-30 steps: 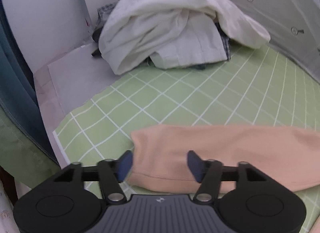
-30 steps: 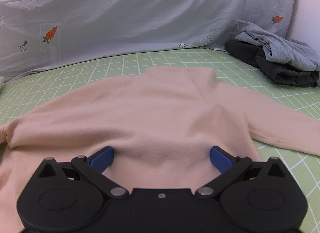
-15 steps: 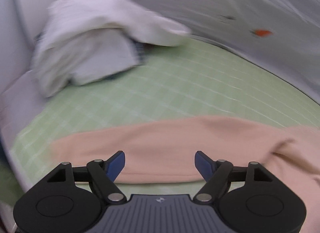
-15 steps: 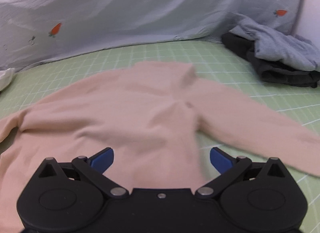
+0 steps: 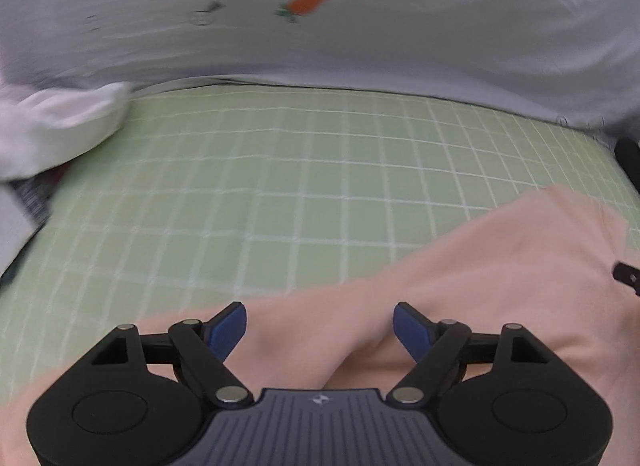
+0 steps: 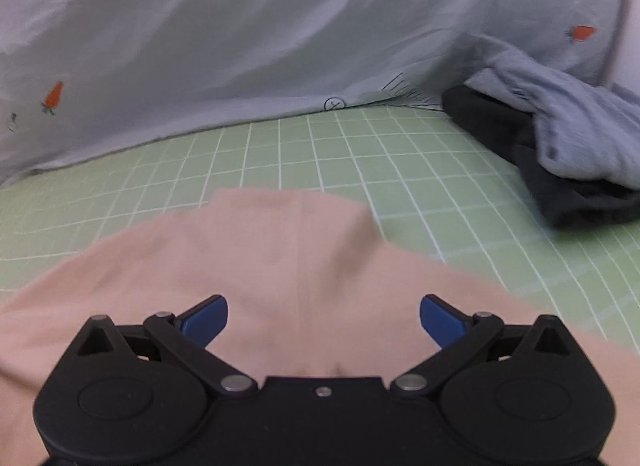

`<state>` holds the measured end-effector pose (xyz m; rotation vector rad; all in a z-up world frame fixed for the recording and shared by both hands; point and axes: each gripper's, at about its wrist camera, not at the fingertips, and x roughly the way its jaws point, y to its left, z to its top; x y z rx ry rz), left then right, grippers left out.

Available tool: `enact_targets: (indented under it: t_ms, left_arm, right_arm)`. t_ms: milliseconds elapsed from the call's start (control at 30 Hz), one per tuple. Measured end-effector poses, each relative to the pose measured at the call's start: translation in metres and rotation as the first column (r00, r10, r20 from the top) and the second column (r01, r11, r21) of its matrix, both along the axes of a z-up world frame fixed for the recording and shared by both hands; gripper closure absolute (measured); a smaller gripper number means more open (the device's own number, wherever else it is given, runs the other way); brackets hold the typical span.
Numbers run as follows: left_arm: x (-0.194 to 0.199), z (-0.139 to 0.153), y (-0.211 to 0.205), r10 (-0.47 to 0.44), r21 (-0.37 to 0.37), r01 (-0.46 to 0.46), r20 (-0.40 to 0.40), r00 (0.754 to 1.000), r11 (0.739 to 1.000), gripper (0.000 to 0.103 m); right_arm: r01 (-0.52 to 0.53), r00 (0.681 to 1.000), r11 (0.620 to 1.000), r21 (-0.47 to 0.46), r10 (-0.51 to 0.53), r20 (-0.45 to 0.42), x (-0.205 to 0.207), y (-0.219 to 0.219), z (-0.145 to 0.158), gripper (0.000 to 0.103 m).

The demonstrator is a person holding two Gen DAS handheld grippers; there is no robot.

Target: Fold clothes

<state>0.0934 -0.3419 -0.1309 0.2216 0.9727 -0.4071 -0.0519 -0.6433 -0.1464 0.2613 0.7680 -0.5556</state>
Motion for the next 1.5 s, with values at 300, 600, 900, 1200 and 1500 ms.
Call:
enact_targets:
  t_ms: [300, 600, 900, 1200, 1500]
  left_arm:
    - [0.017, -0.019, -0.053, -0.128, -0.055, 0.126, -0.04, 0.991, 0.991, 0.022]
    - [-0.012, -0.008, -0.064, -0.199, -0.08, 0.201, 0.036, 0.979, 0.976, 0.098]
    - [-0.08, 0.03, -0.043, -0.275, -0.125, 0.288, 0.111, 0.955, 0.95, 0.099]
    - [-0.17, -0.018, -0.026, -0.37, -0.062, 0.369, -0.011, 0.929, 0.927, 0.103]
    - [-0.182, 0.001, -0.009, -0.295, -0.091, 0.299, 0.055, 0.954, 0.95, 0.099]
  right_arm:
    - [0.005, 0.999, 1.0, 0.011, -0.005, -0.035, 0.014, -0.009, -0.015, 0.0]
    - [0.059, 0.998, 0.998, 0.027, -0.058, -0.021, -0.012, -0.013, -0.01, 0.0]
    - [0.096, 0.995, 0.995, -0.001, -0.096, 0.04, -0.071, 0.0, 0.02, 0.0]
    - [0.07, 0.997, 0.998, -0.002, -0.07, 0.021, -0.126, 0.014, 0.026, 0.0]
    - [0.053, 0.998, 0.998, 0.016, -0.053, -0.016, -0.159, 0.028, 0.017, 0.0]
